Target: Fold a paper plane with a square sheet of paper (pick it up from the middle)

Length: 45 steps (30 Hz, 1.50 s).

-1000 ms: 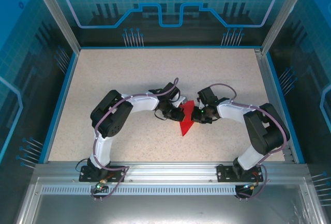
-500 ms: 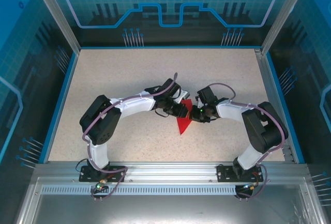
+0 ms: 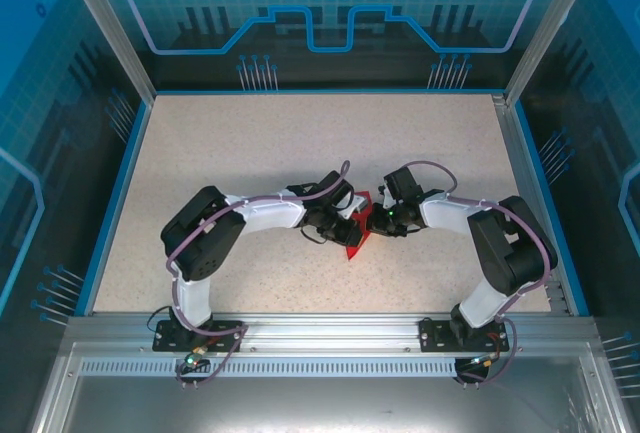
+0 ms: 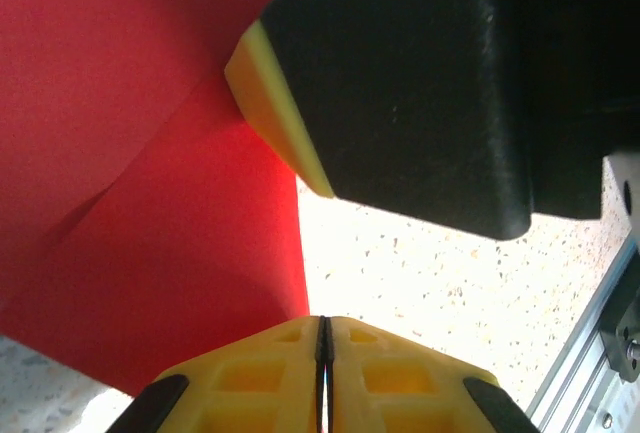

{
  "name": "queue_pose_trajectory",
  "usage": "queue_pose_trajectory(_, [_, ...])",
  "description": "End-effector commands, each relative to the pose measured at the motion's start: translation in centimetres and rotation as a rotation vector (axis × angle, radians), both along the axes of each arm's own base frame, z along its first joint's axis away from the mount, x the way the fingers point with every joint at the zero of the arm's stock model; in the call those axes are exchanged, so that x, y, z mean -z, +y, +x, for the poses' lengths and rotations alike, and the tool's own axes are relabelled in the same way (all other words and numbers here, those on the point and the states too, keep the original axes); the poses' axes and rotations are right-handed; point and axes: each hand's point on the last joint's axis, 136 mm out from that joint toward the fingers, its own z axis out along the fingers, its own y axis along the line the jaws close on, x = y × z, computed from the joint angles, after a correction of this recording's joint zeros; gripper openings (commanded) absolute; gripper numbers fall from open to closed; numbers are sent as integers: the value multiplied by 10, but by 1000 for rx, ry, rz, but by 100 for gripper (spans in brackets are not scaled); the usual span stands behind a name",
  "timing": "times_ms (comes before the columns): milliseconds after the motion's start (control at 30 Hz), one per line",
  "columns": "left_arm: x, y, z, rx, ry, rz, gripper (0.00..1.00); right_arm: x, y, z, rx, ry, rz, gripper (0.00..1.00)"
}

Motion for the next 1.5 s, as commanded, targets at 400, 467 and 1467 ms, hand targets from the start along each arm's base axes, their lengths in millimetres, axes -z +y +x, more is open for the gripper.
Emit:
queue_pose_trajectory(400, [26, -3, -10, 38, 25, -10, 11, 44, -36, -44, 5, 179, -145, 6])
queue_pose_trajectory(467, [28, -2, -12, 43, 28, -8, 11, 44, -36, -43, 6, 179, -143, 6])
queue_pose_trajectory(1467, [52, 35, -54, 113, -42, 211, 10, 47, -47, -47, -3, 190, -184, 5])
